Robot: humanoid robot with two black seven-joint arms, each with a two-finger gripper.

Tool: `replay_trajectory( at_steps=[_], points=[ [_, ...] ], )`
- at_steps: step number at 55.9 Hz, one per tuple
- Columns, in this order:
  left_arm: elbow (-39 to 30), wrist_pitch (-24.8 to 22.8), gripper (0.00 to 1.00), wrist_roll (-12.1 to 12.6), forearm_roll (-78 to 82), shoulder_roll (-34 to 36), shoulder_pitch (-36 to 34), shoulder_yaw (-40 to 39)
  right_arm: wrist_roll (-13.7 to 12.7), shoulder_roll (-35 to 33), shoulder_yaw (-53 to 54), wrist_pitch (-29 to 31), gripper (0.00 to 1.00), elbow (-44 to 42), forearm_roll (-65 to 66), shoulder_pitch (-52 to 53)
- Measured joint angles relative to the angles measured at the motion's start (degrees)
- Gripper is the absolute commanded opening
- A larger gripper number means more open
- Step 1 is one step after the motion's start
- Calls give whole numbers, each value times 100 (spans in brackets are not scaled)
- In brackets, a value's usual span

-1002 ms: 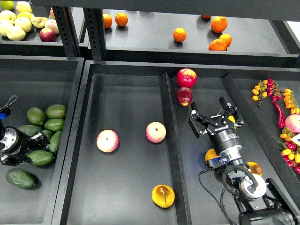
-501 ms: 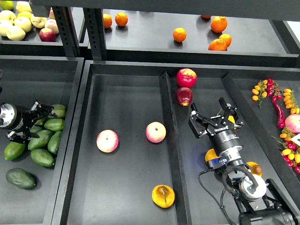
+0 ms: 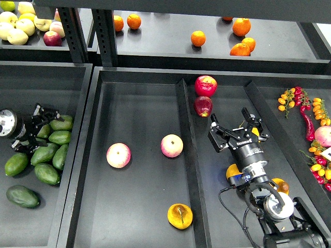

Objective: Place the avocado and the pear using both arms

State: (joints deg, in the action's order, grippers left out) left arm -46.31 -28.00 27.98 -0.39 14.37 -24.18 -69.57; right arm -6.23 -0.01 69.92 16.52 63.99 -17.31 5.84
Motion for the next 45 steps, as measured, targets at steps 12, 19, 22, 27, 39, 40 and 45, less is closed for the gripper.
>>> replay_trajectory(
  at_steps=[12, 19, 22, 27, 39, 40, 45],
  points=[
    [-129, 0, 99, 1, -312, -1207, 727, -1156, -197, -13, -523, 270, 100, -103, 54, 75],
    [-252, 0, 99, 0, -339, -1307, 929, -1241, -498, -442, -1051, 667, 100, -283, 232, 267],
    [-334, 0, 99, 1, -345, -1359, 977, -1266, -804, -723, -1361, 796, 100, -373, 345, 427],
    [-457, 0, 99, 2, -347, -1422, 1054, -1394, -1587, -1216, -1886, 888, 100, -478, 483, 798],
    [-533, 0, 99, 2, -349, -1436, 1163, -1564, -2166, -2127, -2868, 1001, 100, -621, 525, 1601],
    [-535, 0, 99, 2, -349, -1436, 1164, -1567, -2171, -2164, -2948, 1018, 100, -625, 529, 1658],
    [-544, 0, 99, 2, -345, -1437, 1181, -1594, -2177, -2326, -3445, 1091, 100, -667, 543, 1991]
  ],
)
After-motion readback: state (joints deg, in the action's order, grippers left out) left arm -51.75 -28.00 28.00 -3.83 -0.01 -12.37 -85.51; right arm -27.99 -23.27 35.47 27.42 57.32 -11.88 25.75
